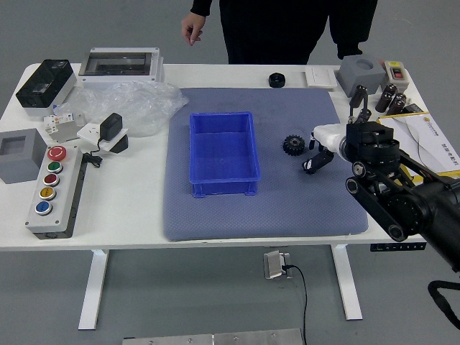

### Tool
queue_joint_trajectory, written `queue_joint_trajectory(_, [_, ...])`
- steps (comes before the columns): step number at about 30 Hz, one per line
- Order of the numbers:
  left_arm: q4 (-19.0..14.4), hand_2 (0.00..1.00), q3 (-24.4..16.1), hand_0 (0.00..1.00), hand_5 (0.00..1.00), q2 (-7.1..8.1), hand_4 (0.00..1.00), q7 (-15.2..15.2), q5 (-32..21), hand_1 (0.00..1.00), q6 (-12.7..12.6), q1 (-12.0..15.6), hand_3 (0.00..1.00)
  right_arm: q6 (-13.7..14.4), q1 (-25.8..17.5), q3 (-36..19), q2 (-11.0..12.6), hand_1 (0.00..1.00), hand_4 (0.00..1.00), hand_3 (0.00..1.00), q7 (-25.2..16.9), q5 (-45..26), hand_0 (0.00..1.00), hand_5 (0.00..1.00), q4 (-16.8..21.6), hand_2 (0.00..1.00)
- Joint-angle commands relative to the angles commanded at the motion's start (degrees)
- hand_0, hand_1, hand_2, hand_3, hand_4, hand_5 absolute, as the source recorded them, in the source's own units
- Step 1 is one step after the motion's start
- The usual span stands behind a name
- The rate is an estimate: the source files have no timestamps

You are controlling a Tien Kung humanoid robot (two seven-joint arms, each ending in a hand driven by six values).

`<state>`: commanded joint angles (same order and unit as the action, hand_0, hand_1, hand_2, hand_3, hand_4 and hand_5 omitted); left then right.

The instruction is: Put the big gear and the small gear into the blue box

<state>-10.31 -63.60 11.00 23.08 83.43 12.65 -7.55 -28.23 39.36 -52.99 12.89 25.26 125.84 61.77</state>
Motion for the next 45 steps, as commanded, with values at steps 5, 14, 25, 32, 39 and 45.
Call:
queue_joint_trajectory(5, [0.0,0.780,0.1,0.829,0.361,-0.13,0.670,0.0,-0.1,0.791,0.0,0.0,0.761,0.8,-0.4,0.3,-1.0,0.584,0.709,0.736,0.0,0.7,0.647,0.417,-0.3,0.700])
queue_joint_trajectory(14, [0.0,0.780,0.2,0.830,0.362,-0.26,0.669,-0.1,-0.1,0.791,0.0,-0.1,0.760,1.1,-1.0,0.4,-1.2,0.573,0.704,0.717,-0.1,1.0,0.634,0.369,-0.2,0.678])
queue_joint_trajectory(25, [0.0,0.780,0.4,0.829,0.361,-0.34,0.670,-0.1,-0.2,0.791,0.0,0.0,0.761,1.7,-2.1,0.8,-1.2,0.556,0.692,0.673,-0.4,1.3,0.620,0.356,-0.3,0.638])
queue_joint_trajectory(32, [0.0,0.780,0.3,0.829,0.362,-0.33,0.670,-0.2,-0.2,0.791,0.1,0.0,0.761,2.3,-2.5,1.0,-1.2,0.528,0.672,0.640,-0.6,1.6,0.609,0.351,-0.4,0.596])
queue_joint_trajectory(39, [0.0,0.780,0.5,0.829,0.362,-0.38,0.669,-0.2,-0.3,0.791,0.1,-0.1,0.762,3.8,-2.8,1.2,-1.1,0.472,0.610,0.590,-0.9,2.2,0.568,0.332,-0.6,0.523])
queue_joint_trajectory(45, [0.0,0.780,0.4,0.829,0.361,-0.41,0.669,-0.2,-0.3,0.791,0.0,0.0,0.762,5.5,-3.2,1.3,-1.1,0.452,0.531,0.540,-1.5,3.3,0.537,0.274,-0.9,0.488])
